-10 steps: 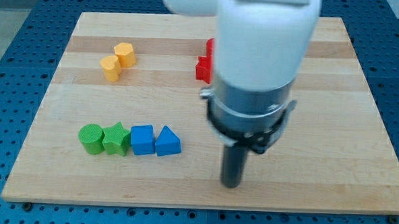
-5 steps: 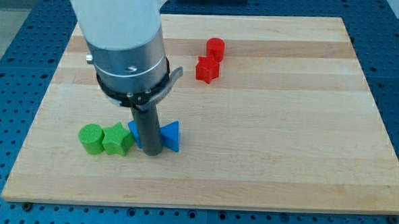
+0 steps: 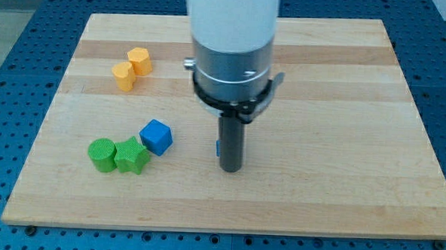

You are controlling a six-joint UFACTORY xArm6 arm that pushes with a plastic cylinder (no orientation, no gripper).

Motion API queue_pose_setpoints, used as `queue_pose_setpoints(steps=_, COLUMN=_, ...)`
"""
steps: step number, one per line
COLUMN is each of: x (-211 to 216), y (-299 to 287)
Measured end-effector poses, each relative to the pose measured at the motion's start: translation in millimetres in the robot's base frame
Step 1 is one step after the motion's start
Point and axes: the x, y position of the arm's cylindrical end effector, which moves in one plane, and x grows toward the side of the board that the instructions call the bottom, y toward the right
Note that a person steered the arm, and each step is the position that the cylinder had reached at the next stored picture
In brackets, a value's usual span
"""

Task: Move blue triangle below to the red star

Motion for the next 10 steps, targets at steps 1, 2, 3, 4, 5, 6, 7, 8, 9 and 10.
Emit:
queue_pose_setpoints(steps=1, x=-13.1, y=-12.3)
queue_pose_setpoints(steps=2, x=-23.0, y=-53.6)
queue_pose_setpoints(steps=3, x=-32.5, y=-59.7)
queue_pose_setpoints(steps=4, x=-11.9, y=-59.5)
queue_pose_setpoints(steps=5, x=9.4, y=-36.4)
queue_pose_setpoints(steps=6, x=1.5, y=-20.7)
queue_pose_setpoints(steps=7, x=-7.8, y=-20.9)
queue_pose_setpoints(steps=8, x=-22.2, y=-21.8)
queue_pose_setpoints(steps=9, x=-42.3, y=-24.2)
queue_pose_setpoints(steps=10, x=-55.0, y=-24.6)
